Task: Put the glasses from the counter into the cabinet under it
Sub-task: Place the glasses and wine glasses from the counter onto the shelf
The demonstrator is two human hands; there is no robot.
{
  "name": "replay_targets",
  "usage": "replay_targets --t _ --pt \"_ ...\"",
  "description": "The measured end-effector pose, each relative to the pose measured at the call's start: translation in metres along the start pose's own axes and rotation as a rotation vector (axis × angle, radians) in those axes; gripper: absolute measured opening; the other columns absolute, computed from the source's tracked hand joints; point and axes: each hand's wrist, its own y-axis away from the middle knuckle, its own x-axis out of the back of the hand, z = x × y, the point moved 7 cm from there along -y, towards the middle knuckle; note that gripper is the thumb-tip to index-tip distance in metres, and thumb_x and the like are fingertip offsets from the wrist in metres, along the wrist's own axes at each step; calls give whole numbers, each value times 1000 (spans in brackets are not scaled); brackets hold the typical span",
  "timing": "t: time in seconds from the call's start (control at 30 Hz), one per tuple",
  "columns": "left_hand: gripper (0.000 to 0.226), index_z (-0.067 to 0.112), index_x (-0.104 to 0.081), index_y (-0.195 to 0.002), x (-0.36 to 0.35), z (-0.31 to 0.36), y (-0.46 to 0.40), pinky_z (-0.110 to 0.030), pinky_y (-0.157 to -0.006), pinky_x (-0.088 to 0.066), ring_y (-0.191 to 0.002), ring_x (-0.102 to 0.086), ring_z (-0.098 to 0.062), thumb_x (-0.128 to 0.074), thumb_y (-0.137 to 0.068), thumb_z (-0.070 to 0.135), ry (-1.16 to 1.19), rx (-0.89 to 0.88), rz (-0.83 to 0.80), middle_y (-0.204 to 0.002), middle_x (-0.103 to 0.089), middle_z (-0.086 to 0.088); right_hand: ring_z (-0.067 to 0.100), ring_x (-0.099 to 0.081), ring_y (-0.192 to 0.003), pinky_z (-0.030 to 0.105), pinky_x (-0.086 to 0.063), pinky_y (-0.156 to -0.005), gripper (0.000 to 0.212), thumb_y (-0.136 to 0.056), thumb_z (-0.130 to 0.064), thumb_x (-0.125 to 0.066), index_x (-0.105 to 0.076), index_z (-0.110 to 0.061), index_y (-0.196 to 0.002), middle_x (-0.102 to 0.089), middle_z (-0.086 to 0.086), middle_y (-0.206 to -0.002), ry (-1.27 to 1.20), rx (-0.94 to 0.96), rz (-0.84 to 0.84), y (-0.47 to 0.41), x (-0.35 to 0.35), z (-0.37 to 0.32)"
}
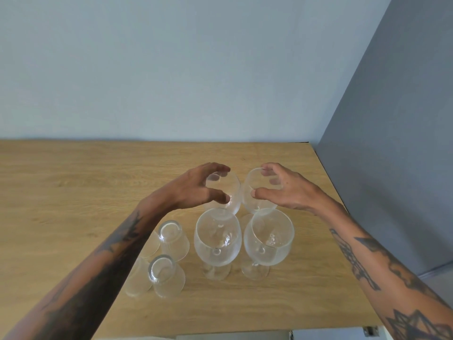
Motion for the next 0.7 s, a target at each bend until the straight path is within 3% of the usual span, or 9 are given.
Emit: replay_targets --t 0.23,0.43,0.53,0.7 --pt "78 31 -51 -140 -5 5 10 -34 -103 -42 -133 -48 -7 -74 -66 39 32 37 51 -134 -56 16 13 -47 -128 33 -43 -99 89 -68 -64 -72 -36 -31 -143 -46 -12 -144 -9 16 26 11 1 0" --pt "80 28 -46 -147 -3 16 26 -42 -115 -38 -142 -41 -8 -74 -72 40 63 35 157 -151 -48 11 16 -40 -138 35 -37 -108 99 -67 -67 -73 -28 -33 -148 -39 -6 -152 -80 50 16 16 8 -5" --pt "68 28 -53 -142 13 20 45 -35 -107 -44 -136 -47 -6 -75 -78 36 108 6 334 -142 -56 12 16 -37 -140 30 -34 -107 95 -71 -61 -75 -30 -28 -148 -37 -1 -154 -135 165 118 22 21 -22" --pt "46 26 -65 -130 45 9 96 -15 -87 -52 -121 -57 3 -76 -85 23 106 -16 535 -127 -66 15 15 -47 -126 29 -41 -101 73 -79 -48 -74 -43 -24 -141 -48 2 -139 -133 351 334 42 40 -79"
